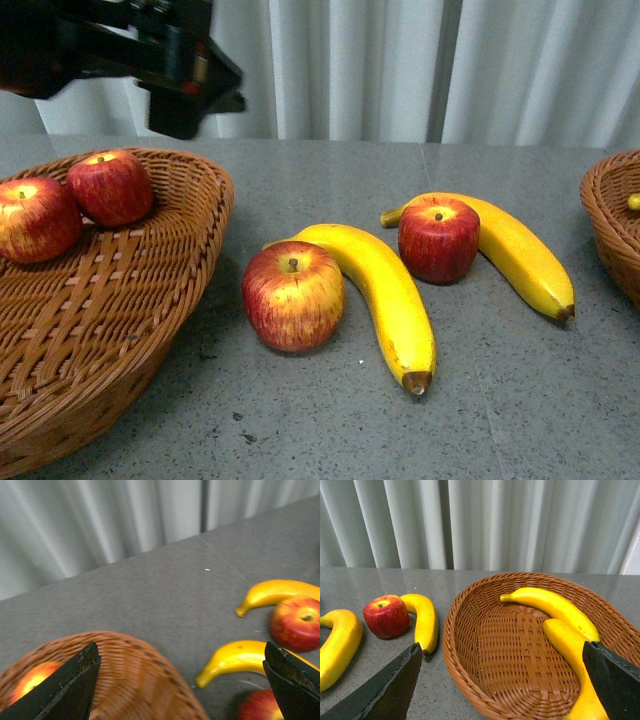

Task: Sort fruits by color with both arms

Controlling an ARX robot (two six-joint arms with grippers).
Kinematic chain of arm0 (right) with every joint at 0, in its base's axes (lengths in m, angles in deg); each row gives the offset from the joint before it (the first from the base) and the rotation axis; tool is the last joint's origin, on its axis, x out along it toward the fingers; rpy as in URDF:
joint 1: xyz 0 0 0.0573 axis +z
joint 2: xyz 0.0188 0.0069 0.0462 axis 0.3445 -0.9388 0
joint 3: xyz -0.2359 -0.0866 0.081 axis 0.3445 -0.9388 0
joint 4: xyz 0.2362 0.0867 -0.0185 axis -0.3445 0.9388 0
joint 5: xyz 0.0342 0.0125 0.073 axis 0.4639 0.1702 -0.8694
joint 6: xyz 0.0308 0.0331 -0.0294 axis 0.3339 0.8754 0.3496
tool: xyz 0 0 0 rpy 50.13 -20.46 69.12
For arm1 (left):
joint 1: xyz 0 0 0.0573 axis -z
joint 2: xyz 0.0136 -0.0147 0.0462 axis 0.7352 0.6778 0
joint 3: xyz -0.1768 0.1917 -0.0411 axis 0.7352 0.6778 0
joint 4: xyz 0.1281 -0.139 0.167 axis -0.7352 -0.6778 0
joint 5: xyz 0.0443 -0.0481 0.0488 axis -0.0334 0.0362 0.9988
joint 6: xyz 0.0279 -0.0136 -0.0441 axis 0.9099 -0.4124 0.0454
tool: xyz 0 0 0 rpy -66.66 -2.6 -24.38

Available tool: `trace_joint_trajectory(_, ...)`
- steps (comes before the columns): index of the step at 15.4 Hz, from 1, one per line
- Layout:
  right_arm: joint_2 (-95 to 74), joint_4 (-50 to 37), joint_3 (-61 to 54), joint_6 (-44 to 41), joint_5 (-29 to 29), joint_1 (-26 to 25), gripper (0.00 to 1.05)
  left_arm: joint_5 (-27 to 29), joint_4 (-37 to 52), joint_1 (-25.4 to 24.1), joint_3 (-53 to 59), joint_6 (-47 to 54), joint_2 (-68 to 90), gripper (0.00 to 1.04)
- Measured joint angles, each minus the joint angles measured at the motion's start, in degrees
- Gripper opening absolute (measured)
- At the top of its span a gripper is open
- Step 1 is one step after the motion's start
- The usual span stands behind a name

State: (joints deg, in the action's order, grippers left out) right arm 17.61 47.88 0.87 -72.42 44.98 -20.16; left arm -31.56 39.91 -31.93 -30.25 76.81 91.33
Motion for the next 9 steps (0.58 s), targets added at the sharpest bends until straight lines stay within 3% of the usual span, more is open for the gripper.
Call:
trace_joint_trajectory(3,0.00,-0.02,0.00,0.00,0.00,0.00,0.98,-2.73,-1.16,6.97,-0.09,2.36,3.26,0.98)
trace_joint_trajectory(9,0.00,-0.02,0.00,0.00,0.00,0.00,0.98,-2.89,-2.82,9.66,-0.70,6.82,8.44,0.98)
